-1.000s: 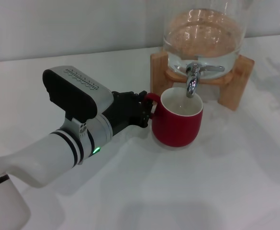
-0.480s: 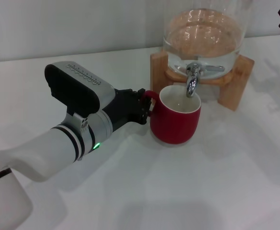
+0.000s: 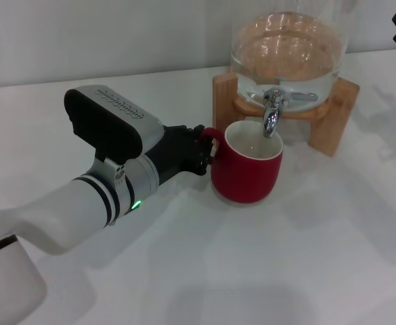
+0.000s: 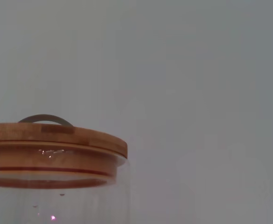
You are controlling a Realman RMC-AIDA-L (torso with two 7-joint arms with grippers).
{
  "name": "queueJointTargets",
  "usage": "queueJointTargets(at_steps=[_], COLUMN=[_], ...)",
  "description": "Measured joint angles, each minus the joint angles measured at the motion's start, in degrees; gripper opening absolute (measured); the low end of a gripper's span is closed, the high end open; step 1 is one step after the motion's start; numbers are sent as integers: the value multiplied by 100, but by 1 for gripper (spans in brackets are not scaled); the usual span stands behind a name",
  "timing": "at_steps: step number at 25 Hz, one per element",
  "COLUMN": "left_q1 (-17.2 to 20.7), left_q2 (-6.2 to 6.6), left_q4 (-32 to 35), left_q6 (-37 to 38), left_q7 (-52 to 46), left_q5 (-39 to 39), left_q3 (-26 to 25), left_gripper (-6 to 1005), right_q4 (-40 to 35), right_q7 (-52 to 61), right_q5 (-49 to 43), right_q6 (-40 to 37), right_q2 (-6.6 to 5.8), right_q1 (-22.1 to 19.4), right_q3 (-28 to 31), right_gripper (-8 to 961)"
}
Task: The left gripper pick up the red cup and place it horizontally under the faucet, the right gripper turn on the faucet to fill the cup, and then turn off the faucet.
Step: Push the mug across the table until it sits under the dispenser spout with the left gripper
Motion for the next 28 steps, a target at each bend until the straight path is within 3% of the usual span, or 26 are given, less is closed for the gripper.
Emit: queueJointTargets(at_steps=[28], left_q1=[-79], left_q2=[-11], left_q4=[60], left_q6=[212], left_q7=[-564], left_q5=[-12], left_q3=[60], left_gripper=[263], right_q4=[-55], right_q7=[0], right_q5=[-1], right_q6=[222], right_q2=[-2], right_q1=[-42], right_q3=[-8], right_gripper=[616])
